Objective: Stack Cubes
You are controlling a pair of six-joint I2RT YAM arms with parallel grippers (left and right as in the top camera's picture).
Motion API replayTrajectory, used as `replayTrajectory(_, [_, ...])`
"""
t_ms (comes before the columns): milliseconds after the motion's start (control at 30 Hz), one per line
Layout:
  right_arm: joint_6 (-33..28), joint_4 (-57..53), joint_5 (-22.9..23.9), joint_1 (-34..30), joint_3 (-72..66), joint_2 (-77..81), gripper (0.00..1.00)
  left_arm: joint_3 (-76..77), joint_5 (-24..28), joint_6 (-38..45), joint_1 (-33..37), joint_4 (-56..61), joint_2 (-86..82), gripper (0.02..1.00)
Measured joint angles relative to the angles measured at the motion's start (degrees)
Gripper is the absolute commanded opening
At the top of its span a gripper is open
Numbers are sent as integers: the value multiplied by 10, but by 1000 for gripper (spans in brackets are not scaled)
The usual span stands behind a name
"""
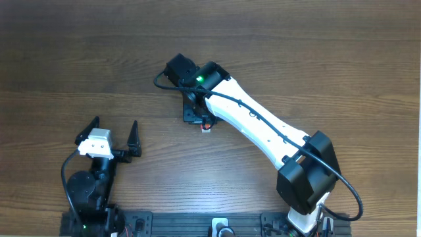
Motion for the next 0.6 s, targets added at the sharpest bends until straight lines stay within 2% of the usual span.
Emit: replayTrajectory(600, [-4,11,6,-9,0,14,9,0,0,0,0,0,0,998])
